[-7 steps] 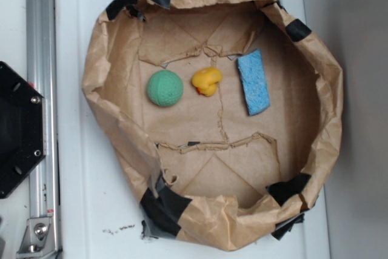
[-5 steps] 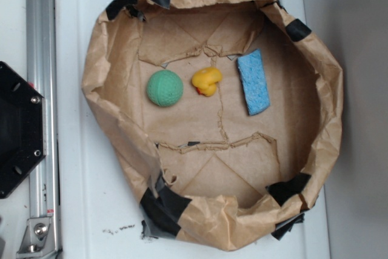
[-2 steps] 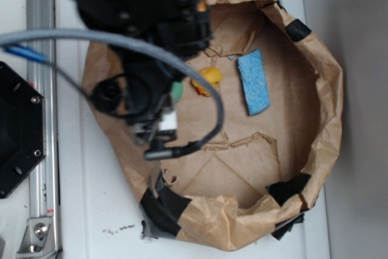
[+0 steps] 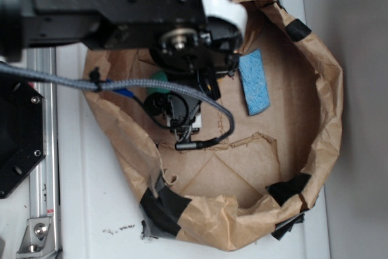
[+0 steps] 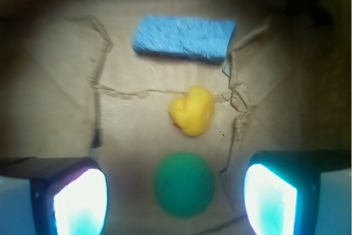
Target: Grab the yellow duck.
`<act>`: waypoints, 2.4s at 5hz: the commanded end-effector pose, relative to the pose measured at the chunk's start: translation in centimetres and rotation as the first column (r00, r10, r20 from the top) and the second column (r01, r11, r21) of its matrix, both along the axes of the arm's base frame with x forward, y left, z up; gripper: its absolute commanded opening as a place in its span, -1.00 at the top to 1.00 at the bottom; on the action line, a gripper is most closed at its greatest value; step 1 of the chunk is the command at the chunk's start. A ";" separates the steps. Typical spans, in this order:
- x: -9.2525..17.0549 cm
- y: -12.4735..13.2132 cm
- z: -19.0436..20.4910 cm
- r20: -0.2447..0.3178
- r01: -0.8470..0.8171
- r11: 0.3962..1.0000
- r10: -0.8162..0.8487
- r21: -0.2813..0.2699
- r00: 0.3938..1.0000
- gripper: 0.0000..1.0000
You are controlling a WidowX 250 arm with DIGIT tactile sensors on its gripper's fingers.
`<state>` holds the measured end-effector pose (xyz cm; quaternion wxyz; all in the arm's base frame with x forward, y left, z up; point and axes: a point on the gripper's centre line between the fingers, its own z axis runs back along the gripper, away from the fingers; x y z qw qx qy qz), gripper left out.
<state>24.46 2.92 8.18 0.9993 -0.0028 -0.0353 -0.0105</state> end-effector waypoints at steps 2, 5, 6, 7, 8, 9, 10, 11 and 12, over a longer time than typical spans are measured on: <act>2.9 4.1 -0.2 0.028 0.009 1.000 -0.009 0.004 1.000 -1.00; 3.8 3.4 -2.8 0.019 0.003 1.000 -0.004 0.021 1.000 -1.00; 4.2 2.6 -4.3 0.008 -0.006 0.999 0.006 0.035 1.000 -1.00; 4.0 1.9 -5.0 -0.041 0.052 0.997 -0.050 0.060 0.998 -1.00; 3.6 2.1 -4.7 -0.029 0.056 0.997 -0.055 0.046 0.998 -1.00; 3.1 2.2 -3.8 0.010 0.064 0.997 -0.065 0.046 0.998 -1.00; 3.0 2.8 -2.7 0.054 0.051 0.998 -0.052 0.027 0.997 -1.00; 2.6 3.5 -1.6 0.093 0.038 0.999 -0.039 0.018 0.995 -1.00; 2.4 3.9 -1.2 0.106 0.025 1.000 -0.026 0.014 0.994 -1.00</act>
